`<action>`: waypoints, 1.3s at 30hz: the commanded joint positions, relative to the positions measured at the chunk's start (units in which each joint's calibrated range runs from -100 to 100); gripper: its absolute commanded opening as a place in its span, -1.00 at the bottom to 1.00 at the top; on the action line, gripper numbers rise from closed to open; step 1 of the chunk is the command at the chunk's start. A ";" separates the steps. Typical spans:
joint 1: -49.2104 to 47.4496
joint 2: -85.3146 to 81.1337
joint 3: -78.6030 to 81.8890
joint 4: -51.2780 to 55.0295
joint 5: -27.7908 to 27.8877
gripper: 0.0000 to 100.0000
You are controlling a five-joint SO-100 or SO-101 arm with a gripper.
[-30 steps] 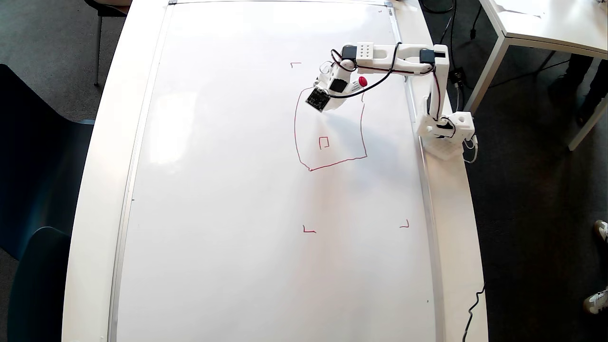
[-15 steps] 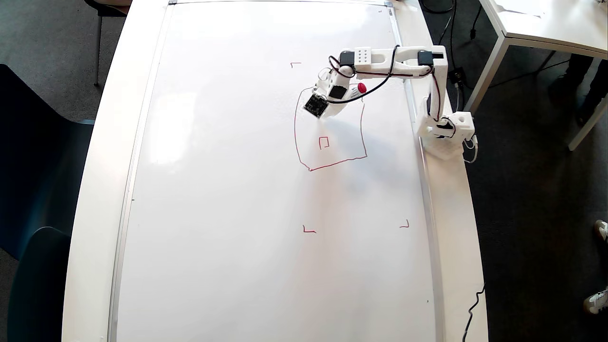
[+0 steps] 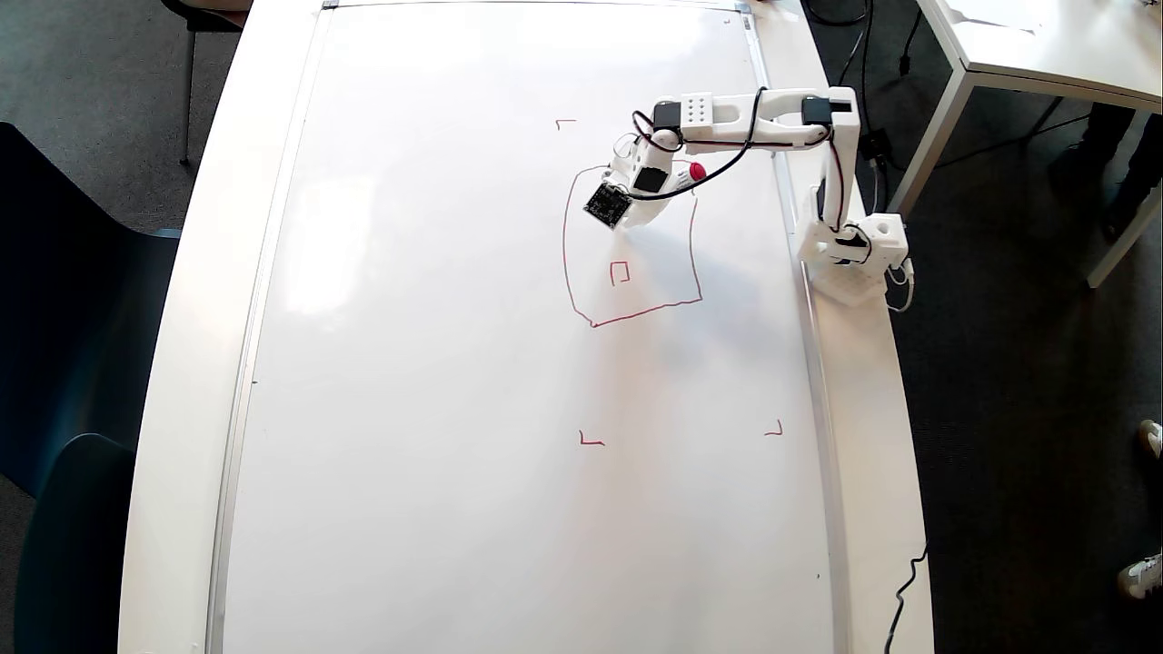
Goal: Draw on a whiteboard a robot head using a pen attached to the gripper
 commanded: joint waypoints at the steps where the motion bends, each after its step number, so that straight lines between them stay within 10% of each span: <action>1: 0.11 -0.36 0.20 0.67 -0.22 -0.99; 39: 6.30 -5.73 6.56 3.19 -1.19 -0.99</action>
